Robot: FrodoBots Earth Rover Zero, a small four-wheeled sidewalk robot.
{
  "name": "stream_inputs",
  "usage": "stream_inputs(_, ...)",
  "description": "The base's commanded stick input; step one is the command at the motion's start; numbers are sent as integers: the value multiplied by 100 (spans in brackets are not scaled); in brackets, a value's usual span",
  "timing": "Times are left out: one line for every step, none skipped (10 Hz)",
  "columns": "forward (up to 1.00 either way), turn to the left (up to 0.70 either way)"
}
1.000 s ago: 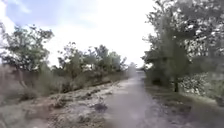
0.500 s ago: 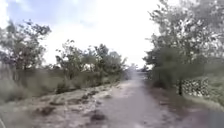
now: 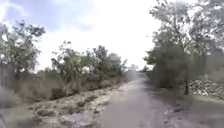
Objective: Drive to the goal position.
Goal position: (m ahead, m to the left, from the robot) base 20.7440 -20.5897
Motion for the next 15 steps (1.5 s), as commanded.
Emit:
stream_inputs(69,1)
stream_inputs(69,1)
stream_inputs(69,1)
stream_inputs(69,1)
stream_inputs(69,1)
stream_inputs(69,1)
stream_inputs(69,1)
stream_inputs(69,1)
stream_inputs(69,1)
stream_inputs(69,1)
stream_inputs(69,1)
stream_inputs(69,1)
stream_inputs(69,1)
stream_inputs(69,1)
stream_inputs(69,1)
